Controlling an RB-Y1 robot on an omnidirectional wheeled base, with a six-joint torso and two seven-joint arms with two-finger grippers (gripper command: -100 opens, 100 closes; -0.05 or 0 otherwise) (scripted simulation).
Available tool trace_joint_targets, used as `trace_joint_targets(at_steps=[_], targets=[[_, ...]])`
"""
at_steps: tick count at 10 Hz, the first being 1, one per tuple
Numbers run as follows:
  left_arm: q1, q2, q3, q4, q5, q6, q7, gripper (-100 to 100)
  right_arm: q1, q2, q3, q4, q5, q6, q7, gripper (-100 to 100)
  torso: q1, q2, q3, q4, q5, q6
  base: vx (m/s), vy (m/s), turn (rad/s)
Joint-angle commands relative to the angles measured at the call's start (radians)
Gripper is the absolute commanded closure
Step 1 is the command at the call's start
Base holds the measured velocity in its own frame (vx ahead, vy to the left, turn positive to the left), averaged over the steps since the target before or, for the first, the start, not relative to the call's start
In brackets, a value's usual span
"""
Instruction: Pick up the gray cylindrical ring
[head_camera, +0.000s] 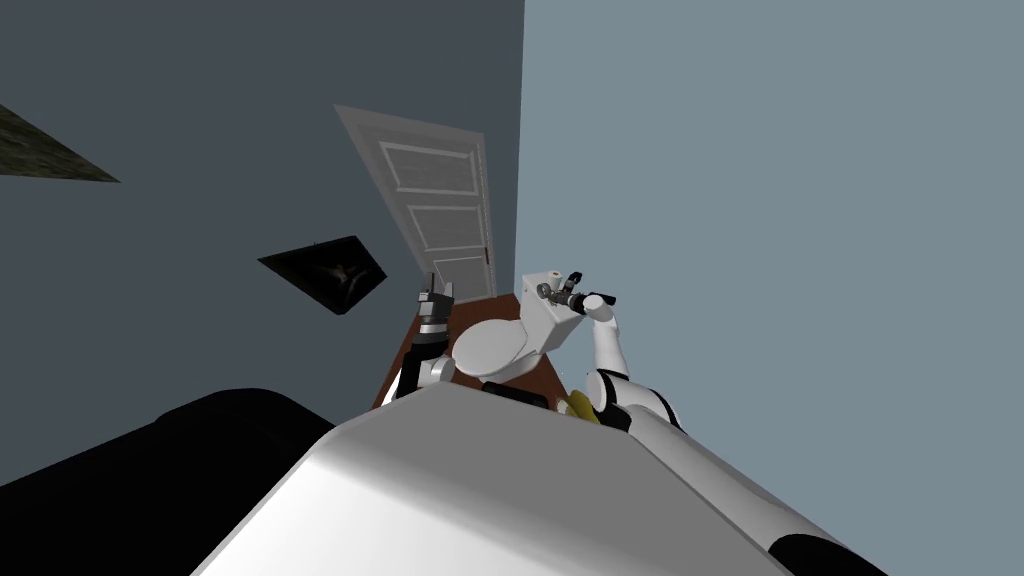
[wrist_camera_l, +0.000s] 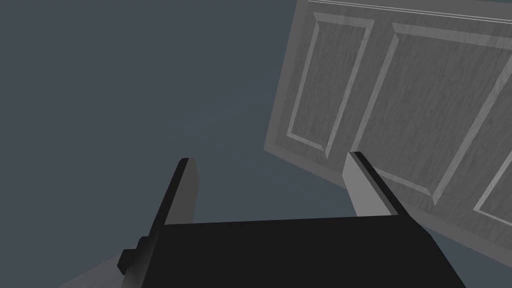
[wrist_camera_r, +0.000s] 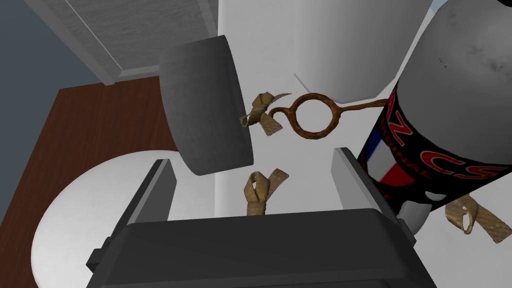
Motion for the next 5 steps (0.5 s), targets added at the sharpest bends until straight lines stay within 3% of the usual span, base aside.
trace_joint_targets(at_steps=[1,2,3,5], targets=[[0.0,0.0,0.0,0.0,0.0,0.0,0.0,0,-0.015,-0.002,-0.05,0.037,0.005,0.012,0.05,-100,0.0,0.0,0.0,0.0,0.0,0.0,-0.011,0.089,0.01],[0.0,0.0,0.0,0.0,0.0,0.0,0.0,0,-0.015,-0.002,-0.067,0.037,0.005,0.012,0.056,-100,0.002,0.0,0.0,0.0,0.0,0.0,-0.009,0.054,-0.005],[0.0,0.0,0.0,0.0,0.0,0.0,0.0,0,-0.05,-0.01,-0.102,0.076,0.011,0.035,0.094,-100,0.0,0.0,0.0,0.0,0.0,0.0,-0.017,0.062,-0.04],[0.0,0.0,0.0,0.0,0.0,0.0,0.0,0,-0.05,-0.01,-0.138,0.093,0.011,0.035,0.119,-100,0.0,0.0,0.0,0.0,0.0,0.0,-0.006,0.034,-0.009]])
